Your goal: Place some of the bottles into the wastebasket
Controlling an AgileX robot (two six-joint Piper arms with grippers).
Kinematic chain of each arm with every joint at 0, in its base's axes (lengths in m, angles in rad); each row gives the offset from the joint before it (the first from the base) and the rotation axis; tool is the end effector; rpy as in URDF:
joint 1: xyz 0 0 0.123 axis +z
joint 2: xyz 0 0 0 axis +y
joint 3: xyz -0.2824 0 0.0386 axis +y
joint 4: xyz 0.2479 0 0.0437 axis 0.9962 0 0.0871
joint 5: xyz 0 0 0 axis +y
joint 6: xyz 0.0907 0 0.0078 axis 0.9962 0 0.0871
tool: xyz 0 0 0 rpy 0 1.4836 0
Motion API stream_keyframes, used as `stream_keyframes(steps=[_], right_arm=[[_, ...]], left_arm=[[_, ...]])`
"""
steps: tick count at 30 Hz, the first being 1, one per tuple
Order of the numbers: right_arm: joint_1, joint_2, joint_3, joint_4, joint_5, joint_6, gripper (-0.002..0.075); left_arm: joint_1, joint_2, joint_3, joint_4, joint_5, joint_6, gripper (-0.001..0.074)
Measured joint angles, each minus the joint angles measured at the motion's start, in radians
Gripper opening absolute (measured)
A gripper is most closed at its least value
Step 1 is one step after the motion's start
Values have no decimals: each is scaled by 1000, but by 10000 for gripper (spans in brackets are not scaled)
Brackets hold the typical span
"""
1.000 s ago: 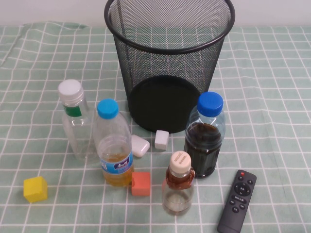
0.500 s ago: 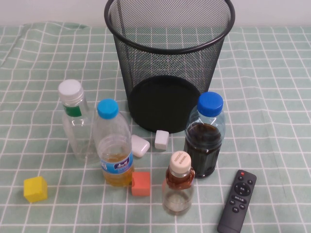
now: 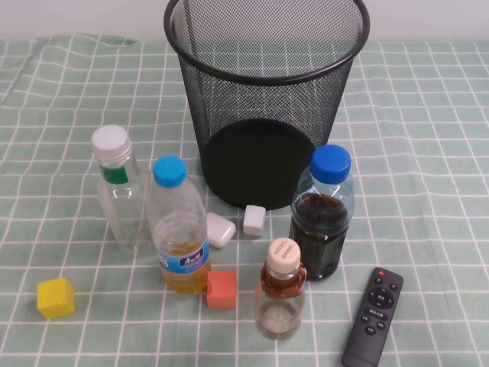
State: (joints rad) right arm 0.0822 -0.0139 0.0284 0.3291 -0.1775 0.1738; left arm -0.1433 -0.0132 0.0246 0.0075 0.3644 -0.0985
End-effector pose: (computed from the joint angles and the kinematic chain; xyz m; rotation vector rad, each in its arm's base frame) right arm 0.0541 -0.0007 0.2193 0.3252 1.3044 0.4534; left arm 0.0522 -0.0073 0.1727 0.0464 1.8619 -0.1603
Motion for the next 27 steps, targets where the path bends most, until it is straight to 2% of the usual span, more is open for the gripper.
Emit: stream_keyframes(steps=[2,4,8,14,18,21,24,27], right_arm=[[0,0,0,42,-20,34,-1],[0,0,-15,76,50,49,-1],[0,63,-166,89,349,5,-1],[0,385,-508,-31,809,-76,-1],[0,589,-647,-110,978,-113,-1],[0,720,-688,-97,1008,-174,-1],[11,817,-695,7,947,-282,-1],[86,913,-699,147,816,-433,-1]], left_arm=[[0,0,0,0,0,0,-6],[0,0,0,0,0,0,-6],[0,0,0,0,0,0,-6],[0,0,0,0,0,0,-6],[0,0,0,0,0,0,-6],[0,0,0,0,0,0,-6],[0,0,0,0,0,0,-6],[0,0,0,0,0,0,-6]])
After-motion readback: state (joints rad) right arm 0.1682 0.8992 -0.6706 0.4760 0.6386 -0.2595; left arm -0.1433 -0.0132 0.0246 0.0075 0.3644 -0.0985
